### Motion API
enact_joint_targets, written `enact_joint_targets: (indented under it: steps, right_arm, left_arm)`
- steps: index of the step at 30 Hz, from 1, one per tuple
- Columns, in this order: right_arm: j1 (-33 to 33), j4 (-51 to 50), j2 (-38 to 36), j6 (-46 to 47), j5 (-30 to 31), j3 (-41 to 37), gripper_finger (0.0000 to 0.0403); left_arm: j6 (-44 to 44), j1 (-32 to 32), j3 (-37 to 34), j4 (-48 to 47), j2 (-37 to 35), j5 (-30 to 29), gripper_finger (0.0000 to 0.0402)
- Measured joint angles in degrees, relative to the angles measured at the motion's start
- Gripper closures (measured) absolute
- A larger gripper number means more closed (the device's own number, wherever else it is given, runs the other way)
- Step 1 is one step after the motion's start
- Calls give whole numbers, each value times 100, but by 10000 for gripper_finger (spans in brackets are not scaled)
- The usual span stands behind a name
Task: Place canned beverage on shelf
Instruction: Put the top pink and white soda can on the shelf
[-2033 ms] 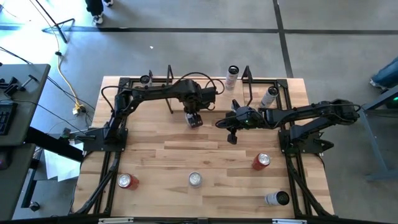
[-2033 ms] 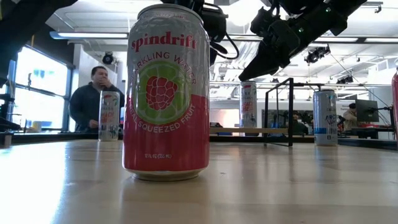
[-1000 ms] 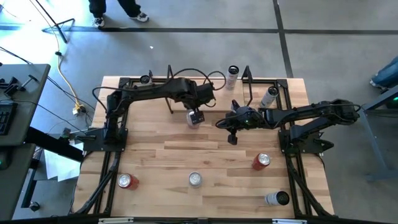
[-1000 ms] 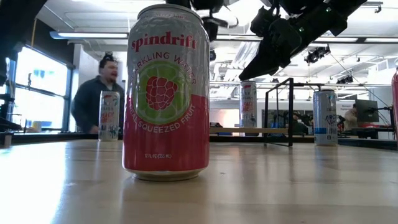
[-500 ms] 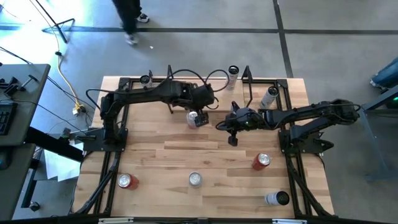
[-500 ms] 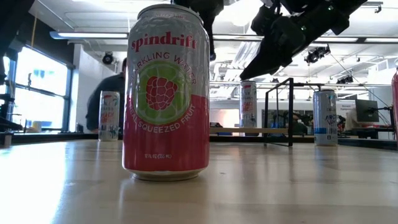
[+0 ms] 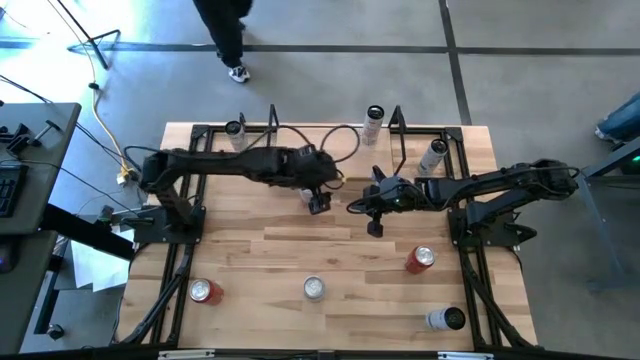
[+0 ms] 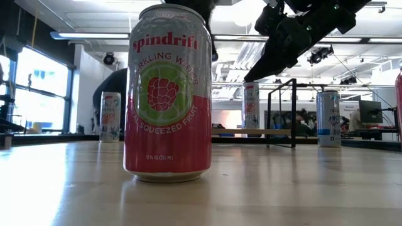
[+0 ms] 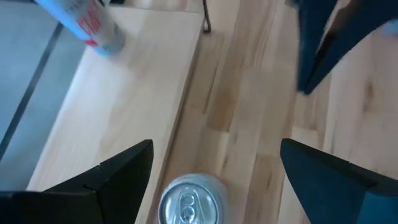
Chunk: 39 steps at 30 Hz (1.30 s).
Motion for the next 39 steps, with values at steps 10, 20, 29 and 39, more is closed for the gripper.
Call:
enact_joint_targets:
  steps: [10,20,29,39]
  right_arm:
    - [-2,16,72,115,427,0,403]
    - [-243,1777,1008,-667,634,0,395]
    - [-766,2090,1099,-273,-85,79,288]
    - [-884,2148,1097,7,-52,125,128]
  left_arm:
    - [-686,-443,-2299,1171,-1736,-407,60]
    - [-1027,-770,-4910,3507,-3074,-413,60]
    - [-1090,-793,-6006,4553,-3459,-112,60]
    - [-1087,-619,-6362,5335,-3248,-675,77]
